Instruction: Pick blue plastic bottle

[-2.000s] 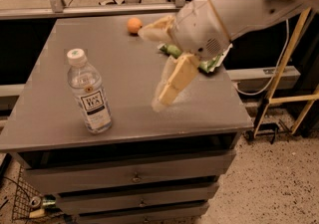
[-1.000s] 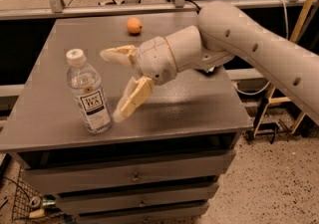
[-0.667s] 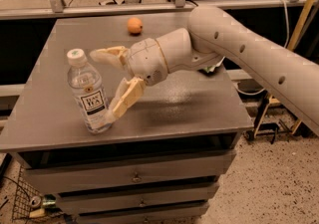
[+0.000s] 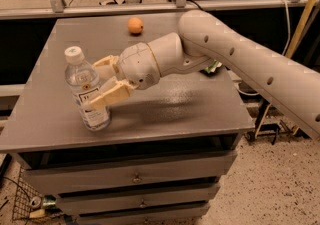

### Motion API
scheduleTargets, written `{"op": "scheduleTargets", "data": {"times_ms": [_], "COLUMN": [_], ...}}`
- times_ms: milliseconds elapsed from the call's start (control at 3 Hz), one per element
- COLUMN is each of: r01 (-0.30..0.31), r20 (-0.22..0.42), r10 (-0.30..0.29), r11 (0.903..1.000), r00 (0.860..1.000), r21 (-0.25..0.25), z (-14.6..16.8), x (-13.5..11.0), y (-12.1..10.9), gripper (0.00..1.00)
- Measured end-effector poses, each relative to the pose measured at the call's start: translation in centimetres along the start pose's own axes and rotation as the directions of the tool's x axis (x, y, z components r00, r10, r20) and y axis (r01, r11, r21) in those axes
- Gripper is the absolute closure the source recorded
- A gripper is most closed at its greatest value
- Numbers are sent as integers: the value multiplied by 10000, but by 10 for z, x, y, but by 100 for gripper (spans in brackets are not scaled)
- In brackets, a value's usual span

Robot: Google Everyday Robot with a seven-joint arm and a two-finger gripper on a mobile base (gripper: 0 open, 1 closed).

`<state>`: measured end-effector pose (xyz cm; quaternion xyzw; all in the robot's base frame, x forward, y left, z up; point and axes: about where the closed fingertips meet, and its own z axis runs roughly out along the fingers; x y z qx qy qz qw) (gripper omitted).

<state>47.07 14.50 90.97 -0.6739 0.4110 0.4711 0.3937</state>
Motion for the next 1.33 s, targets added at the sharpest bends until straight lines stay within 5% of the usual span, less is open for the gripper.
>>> {"op": "scheduleTargets", "data": {"times_ms": [333,667,1333], "r01": [-157,226,1343], "r20": [105,-35,-1037], "r10": [157,-224,-1186], "r11": [9999,9975,9777], "r00": [9998,9997,9875], "r21": [35,671,1615], "z": [0,-27,-71], "x": [6,-6,-47], "y": [2,1,-6], "gripper": [71,95,100]}}
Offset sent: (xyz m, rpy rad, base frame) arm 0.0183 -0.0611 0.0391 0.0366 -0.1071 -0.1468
